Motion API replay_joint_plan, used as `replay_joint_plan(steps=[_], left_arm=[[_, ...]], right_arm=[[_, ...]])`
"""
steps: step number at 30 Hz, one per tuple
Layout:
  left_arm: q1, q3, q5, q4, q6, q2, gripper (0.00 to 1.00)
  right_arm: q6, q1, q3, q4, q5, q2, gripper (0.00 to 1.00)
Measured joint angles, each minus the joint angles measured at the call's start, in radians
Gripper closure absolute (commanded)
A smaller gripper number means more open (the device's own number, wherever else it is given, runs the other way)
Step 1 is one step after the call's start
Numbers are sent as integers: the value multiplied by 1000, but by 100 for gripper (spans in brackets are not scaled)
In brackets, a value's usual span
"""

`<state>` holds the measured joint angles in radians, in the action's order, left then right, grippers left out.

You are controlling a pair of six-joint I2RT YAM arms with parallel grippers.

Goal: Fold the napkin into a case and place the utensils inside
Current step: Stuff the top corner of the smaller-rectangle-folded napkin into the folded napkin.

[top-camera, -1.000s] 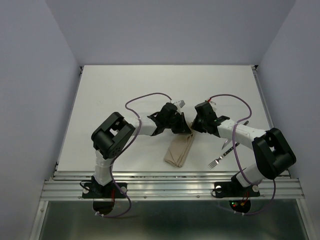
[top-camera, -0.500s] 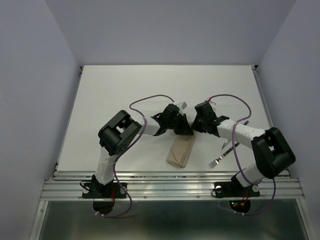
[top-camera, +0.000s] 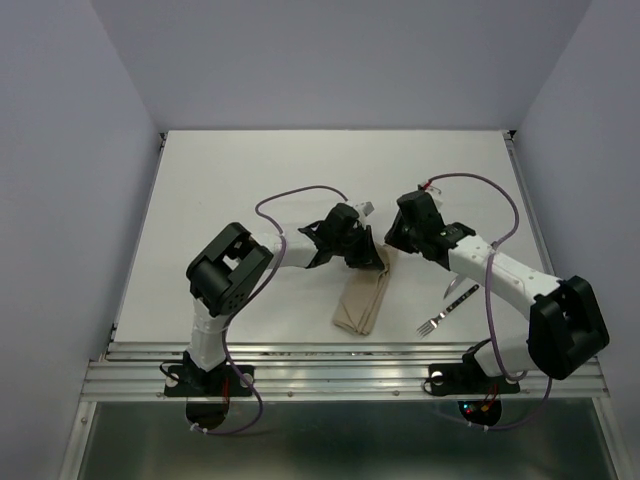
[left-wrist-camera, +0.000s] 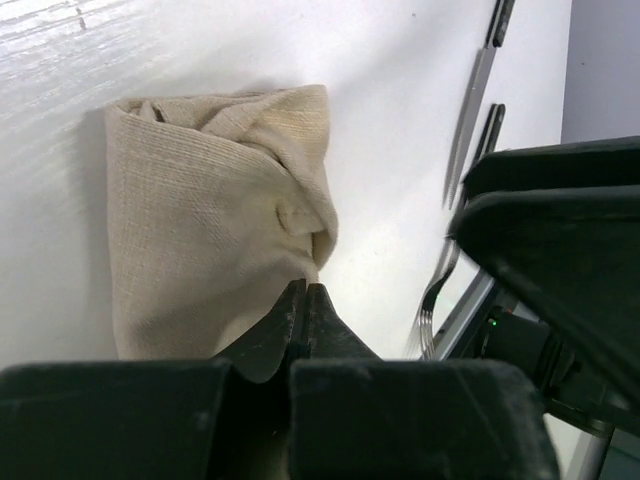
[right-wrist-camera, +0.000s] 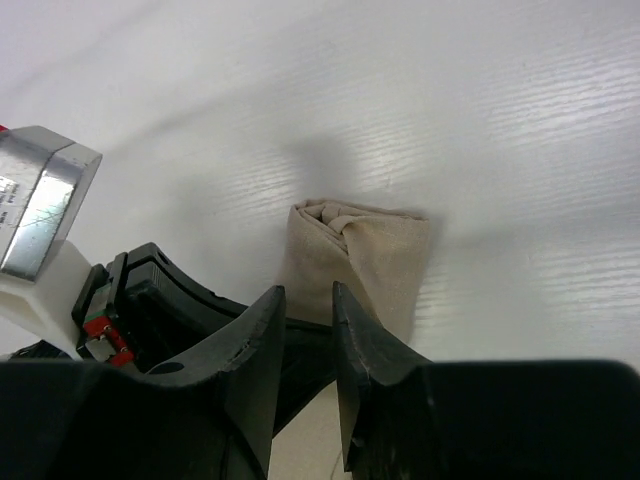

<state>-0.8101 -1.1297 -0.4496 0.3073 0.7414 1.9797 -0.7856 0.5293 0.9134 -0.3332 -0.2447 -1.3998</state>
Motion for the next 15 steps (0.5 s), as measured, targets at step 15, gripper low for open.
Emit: replay_joint_plan(steps=[15], left_arm=[[0,0,15,-99,-8,-68,100]], right_arm=[[6,-6,-139,-43,-5,124,80]])
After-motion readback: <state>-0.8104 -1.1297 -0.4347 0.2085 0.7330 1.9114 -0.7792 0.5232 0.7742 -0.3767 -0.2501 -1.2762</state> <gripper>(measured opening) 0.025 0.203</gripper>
